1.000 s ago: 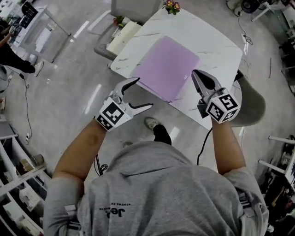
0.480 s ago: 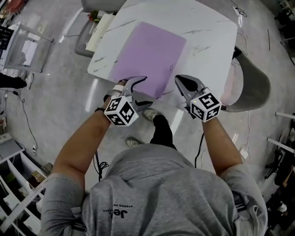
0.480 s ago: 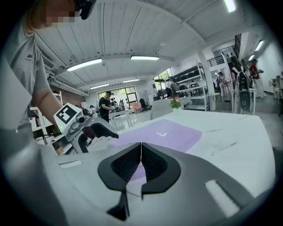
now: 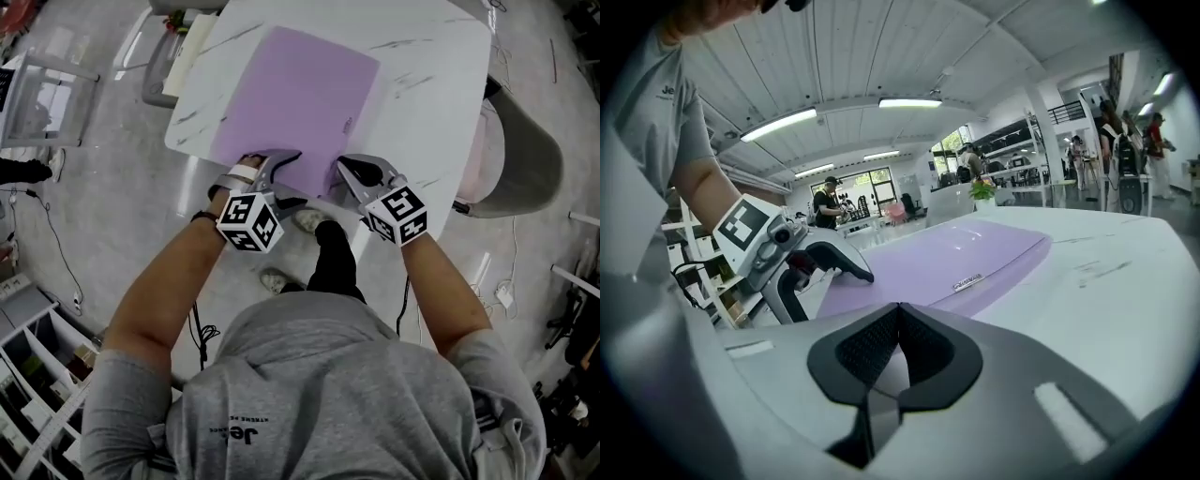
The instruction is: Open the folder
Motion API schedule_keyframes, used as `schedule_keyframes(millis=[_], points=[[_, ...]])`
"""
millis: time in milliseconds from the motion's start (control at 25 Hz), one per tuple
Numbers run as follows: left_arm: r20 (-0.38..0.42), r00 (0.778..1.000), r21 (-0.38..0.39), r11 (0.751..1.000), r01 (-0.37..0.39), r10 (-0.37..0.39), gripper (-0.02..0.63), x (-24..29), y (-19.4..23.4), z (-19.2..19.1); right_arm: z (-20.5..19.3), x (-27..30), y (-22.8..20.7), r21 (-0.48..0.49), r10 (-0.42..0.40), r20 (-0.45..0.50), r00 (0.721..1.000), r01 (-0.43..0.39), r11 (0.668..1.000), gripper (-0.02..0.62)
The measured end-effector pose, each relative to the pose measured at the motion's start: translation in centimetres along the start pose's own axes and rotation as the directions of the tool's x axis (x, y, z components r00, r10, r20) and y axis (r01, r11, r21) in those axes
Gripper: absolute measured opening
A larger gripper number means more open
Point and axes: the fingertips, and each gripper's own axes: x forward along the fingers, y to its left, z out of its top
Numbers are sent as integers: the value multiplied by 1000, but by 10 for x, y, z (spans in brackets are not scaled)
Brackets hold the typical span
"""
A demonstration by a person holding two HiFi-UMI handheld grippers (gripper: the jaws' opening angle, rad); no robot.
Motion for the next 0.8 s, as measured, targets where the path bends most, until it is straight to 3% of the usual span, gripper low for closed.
schedule_keyframes(millis=[160,240,400,600,800], points=[[-10,1000,1,1000,-15,15,447,1,3,-1,-7,2,-1,8,-17,-18,1000,17,1000,3],[-4,1000,-2,1000,-21,21,360,2,6,-3,-7,4,-1,-7,-22,-31,999,22,1000,3],[15,1000,-10,1000,-1,2,347,-2,8,2,-10,4,-2,-31,-15,-64,998,13,999,3],[31,999,21,999,30,-31,262,-6,1,5,-11,1,-3,-22,-22,-78,997,21,1000,3],[65,998,-11,1000,23,-22,213,-14,0,10,-14,0,-4,-38,-15,-103,995,12,999,3]])
